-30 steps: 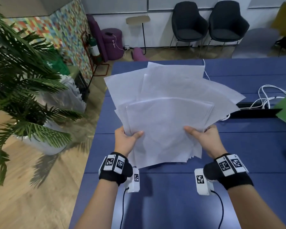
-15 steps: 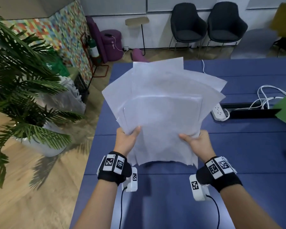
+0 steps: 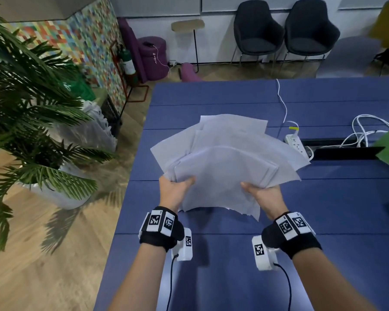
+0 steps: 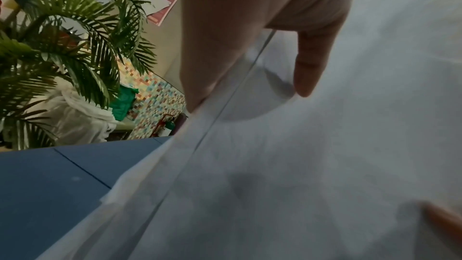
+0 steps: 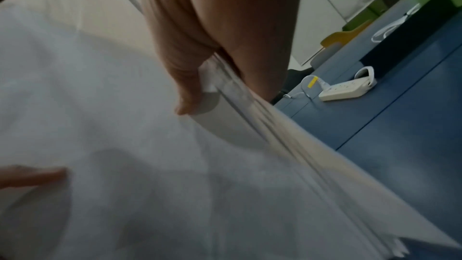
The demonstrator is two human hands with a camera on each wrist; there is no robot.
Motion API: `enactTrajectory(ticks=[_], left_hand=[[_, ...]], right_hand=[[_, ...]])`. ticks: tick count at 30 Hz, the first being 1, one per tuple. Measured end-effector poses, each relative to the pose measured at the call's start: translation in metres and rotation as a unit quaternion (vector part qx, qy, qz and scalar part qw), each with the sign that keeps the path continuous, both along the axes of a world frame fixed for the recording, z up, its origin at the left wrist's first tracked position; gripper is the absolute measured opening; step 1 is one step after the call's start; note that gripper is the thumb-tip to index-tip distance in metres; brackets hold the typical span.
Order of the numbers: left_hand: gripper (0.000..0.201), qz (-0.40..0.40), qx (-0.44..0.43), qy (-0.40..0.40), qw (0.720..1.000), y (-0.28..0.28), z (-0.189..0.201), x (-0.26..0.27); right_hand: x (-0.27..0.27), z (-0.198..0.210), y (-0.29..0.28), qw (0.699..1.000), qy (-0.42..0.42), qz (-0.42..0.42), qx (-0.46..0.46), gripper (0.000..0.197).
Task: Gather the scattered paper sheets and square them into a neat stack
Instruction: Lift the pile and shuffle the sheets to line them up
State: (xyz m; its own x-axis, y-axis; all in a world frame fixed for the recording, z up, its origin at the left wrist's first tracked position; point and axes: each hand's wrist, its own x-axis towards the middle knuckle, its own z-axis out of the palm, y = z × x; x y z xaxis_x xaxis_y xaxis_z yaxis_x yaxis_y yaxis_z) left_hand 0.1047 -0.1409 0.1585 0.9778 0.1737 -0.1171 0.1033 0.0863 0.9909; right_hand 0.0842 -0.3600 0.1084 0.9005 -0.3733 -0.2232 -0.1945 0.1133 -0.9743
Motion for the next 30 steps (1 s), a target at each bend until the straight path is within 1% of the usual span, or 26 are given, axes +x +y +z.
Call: enactTrajectory(ticks=[2, 4, 7, 9, 10, 12, 13, 14, 15, 16, 18, 19, 21, 22, 24, 25, 27, 28, 30], left_hand=[[0.033, 0.013, -0.01, -0.008, 1.0, -0.003, 0.003, 0.0], [0.033, 0.002, -0.011, -0.044, 0.999, -0.002, 0.011, -0.001], [0.028, -0.009, -0.016, -0.056, 0.998, 0.011, 0.012, 0.002], [0.021, -0.003, -0.015, -0.046, 0.999, 0.019, 0.008, 0.006], [0.019, -0.003, -0.011, -0.041, 0.999, 0.02, 0.008, 0.006], [0.006, -0.012, -0.011, -0.048, 0.999, 0.013, 0.014, 0.003], [0.006, -0.017, -0.014, -0.054, 0.998, 0.009, 0.018, 0.002], [0.012, -0.018, -0.016, -0.059, 0.998, 0.005, 0.022, 0.002], [0.026, -0.007, -0.023, -0.061, 0.998, 0.005, 0.024, 0.003], [0.032, 0.009, -0.033, -0.057, 0.998, 0.007, 0.023, 0.007], [0.025, 0.037, -0.038, -0.041, 0.998, 0.015, 0.013, 0.018], [0.025, 0.026, -0.025, -0.032, 0.999, 0.018, 0.01, 0.022], [0.026, -0.034, 0.013, -0.021, 0.999, 0.019, 0.007, 0.025], [0.027, -0.067, 0.024, -0.018, 0.997, 0.018, 0.01, 0.026], [0.032, -0.106, 0.027, -0.023, 0.994, 0.014, 0.014, 0.025], [0.033, -0.106, 0.029, -0.029, 0.994, 0.013, 0.015, 0.025], [0.017, -0.076, 0.02, -0.03, 0.996, 0.017, 0.014, 0.025], [0.017, -0.062, 0.018, -0.016, 0.998, 0.023, 0.01, 0.026], [0.022, -0.076, 0.028, 0.027, 0.996, 0.034, -0.006, 0.027]], right_hand=[[0.0, 0.008, 0.005, 0.999, -0.029, -0.015, 0.001, 0.042], [0.0, 0.022, 0.008, 0.998, -0.056, -0.019, 0.01, 0.033], [-0.004, 0.034, 0.002, 0.996, -0.088, 0.009, 0.024, 0.029], [-0.005, 0.034, -0.002, 0.995, -0.086, 0.039, 0.022, 0.029], [-0.004, 0.032, -0.004, 0.995, -0.077, 0.052, 0.021, 0.033], [-0.001, 0.03, -0.005, 0.996, -0.066, 0.06, 0.018, 0.043], [0.001, 0.029, -0.004, 0.996, -0.066, 0.056, 0.017, 0.045], [0.004, 0.029, -0.003, 0.996, -0.069, 0.047, 0.017, 0.046], [0.006, 0.031, -0.003, 0.996, -0.076, 0.036, 0.019, 0.048], [0.008, 0.033, -0.004, 0.995, -0.089, 0.027, 0.019, 0.047], [0.009, 0.036, -0.008, 0.994, -0.101, 0.038, 0.016, 0.042], [0.009, 0.036, -0.01, 0.994, -0.093, 0.056, 0.015, 0.04], [0.009, 0.032, -0.011, 0.992, -0.061, 0.107, 0.006, 0.042], [0.009, 0.029, -0.01, 0.992, -0.05, 0.119, 0.001, 0.043], [0.012, 0.026, -0.006, 0.994, -0.047, 0.098, -0.002, 0.041], [0.014, 0.028, -0.004, 0.996, -0.053, 0.078, 0.003, 0.038], [0.015, 0.034, -0.004, 0.996, -0.079, 0.048, -0.002, 0.03], [0.015, 0.037, -0.006, 0.994, -0.098, 0.04, -0.009, 0.027], [0.012, 0.038, -0.01, 0.992, -0.12, 0.03, 0.0, 0.028]])
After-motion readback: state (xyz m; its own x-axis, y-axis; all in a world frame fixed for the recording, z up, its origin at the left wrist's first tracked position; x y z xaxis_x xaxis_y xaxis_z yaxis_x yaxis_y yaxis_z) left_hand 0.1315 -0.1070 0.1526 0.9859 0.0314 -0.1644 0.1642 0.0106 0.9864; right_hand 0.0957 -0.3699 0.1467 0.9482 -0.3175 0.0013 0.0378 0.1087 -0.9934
